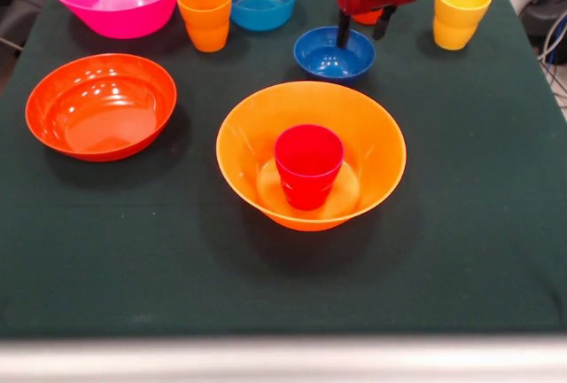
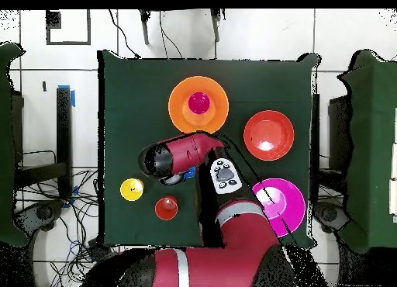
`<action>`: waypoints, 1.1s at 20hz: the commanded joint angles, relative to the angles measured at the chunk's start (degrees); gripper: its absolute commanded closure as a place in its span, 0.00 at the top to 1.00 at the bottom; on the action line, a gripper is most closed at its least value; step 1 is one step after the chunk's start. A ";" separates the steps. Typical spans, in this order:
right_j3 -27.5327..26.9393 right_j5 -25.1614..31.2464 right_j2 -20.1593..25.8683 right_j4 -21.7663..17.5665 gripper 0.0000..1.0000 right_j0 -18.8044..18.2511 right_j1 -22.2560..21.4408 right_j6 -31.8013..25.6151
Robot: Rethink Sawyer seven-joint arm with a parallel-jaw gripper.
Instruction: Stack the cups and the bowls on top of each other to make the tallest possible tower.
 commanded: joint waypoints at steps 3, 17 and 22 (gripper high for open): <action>-6.02 -5.41 -0.96 -0.85 1.00 1.20 9.62 7.11; -7.53 -4.36 -1.88 1.87 1.00 3.58 10.50 7.78; -7.74 -4.77 -2.11 2.51 1.00 3.88 10.04 8.15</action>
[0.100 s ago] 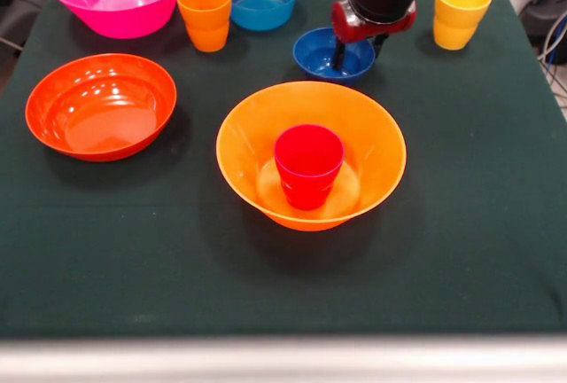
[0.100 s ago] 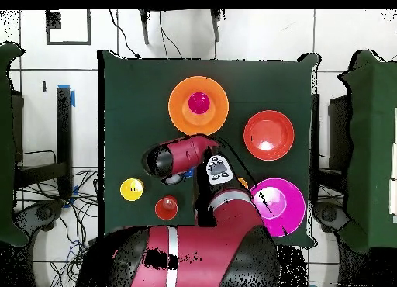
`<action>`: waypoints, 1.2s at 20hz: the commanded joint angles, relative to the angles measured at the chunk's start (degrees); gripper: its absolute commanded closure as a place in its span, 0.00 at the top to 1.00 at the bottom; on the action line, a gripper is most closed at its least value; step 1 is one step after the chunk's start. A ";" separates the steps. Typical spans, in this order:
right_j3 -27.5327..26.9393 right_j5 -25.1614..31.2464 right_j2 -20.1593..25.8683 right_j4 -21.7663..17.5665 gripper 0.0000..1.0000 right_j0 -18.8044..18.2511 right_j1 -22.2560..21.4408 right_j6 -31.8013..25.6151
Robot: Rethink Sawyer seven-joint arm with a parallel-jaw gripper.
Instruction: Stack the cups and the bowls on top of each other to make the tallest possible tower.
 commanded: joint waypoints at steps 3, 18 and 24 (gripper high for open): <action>-3.83 -3.11 0.59 1.79 0.00 1.64 3.14 8.41; -8.95 15.83 -1.97 3.83 0.00 3.51 -6.37 1.52; -14.32 22.31 -4.66 0.86 0.00 5.80 -6.37 1.91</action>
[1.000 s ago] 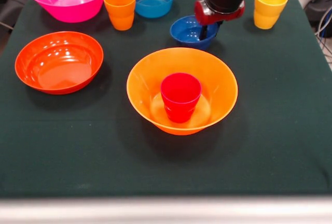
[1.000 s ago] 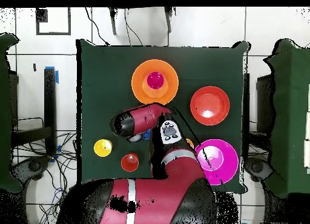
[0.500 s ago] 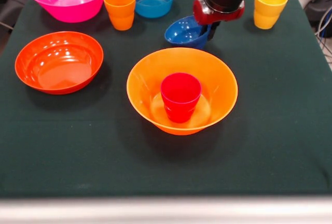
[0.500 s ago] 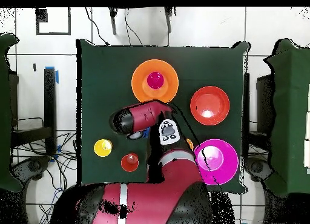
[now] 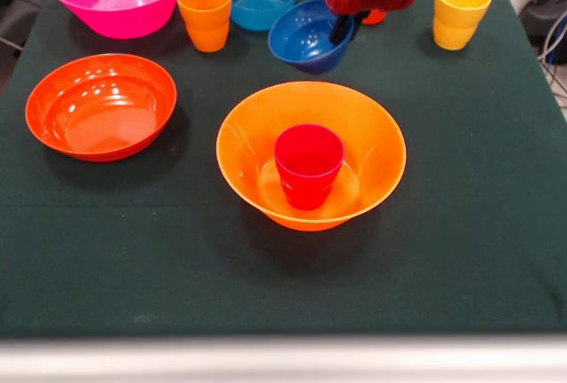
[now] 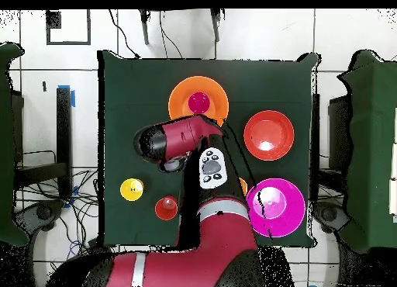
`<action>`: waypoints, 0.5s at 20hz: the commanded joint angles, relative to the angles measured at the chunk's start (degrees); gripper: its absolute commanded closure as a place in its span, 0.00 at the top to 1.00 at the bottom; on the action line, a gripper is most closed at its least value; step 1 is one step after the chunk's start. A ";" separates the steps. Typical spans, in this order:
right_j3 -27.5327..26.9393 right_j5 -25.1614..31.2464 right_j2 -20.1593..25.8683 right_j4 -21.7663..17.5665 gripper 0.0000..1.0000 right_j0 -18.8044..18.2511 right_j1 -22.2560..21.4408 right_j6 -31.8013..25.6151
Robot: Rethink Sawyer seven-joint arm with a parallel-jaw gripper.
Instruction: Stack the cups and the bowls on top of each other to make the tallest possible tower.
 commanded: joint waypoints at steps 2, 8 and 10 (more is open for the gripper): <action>-8.89 10.09 -0.51 -1.26 0.00 2.40 -0.66 1.92; -10.29 12.02 -1.74 -2.50 0.00 2.76 -1.27 0.81; -11.07 12.27 -1.96 -3.02 0.00 2.89 -1.22 0.20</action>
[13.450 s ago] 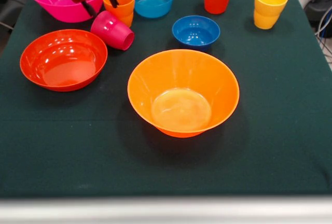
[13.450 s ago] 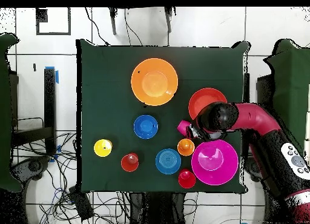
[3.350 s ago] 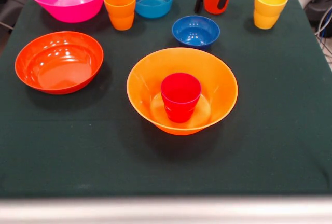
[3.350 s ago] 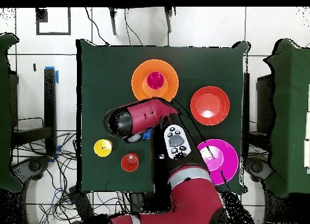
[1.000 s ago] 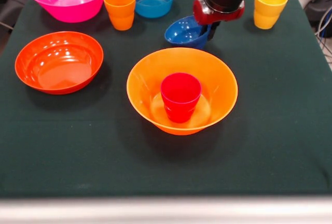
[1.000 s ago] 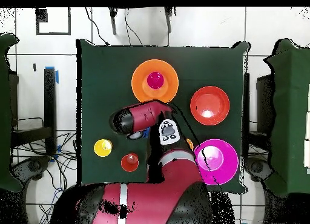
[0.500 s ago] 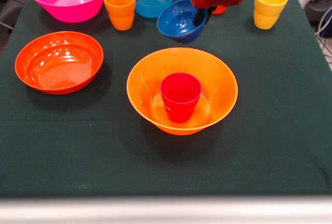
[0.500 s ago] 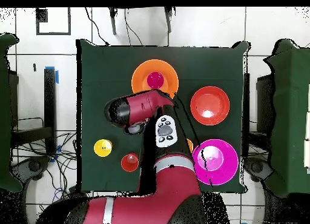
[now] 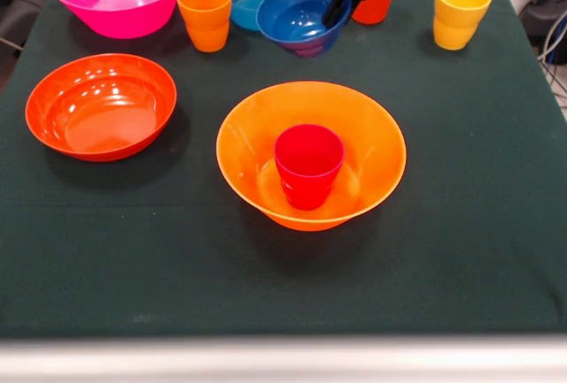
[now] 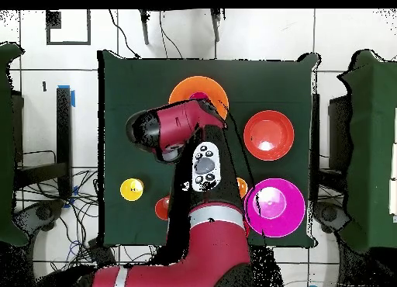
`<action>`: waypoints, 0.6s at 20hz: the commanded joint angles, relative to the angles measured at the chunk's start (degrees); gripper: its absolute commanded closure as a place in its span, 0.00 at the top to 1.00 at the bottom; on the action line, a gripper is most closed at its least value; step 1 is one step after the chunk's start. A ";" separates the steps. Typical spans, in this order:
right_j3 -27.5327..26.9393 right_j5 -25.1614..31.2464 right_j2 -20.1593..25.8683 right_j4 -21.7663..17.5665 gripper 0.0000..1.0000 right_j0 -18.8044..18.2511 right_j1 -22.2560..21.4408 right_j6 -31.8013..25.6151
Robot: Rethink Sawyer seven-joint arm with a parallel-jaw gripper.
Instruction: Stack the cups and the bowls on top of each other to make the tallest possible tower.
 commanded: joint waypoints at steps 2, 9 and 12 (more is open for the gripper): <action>-6.57 5.10 0.35 -3.52 0.00 0.90 1.22 -0.84; -10.89 4.87 -1.12 -5.81 0.00 1.92 2.99 -2.90; -13.09 4.58 -1.40 -5.84 0.00 2.08 4.80 -2.70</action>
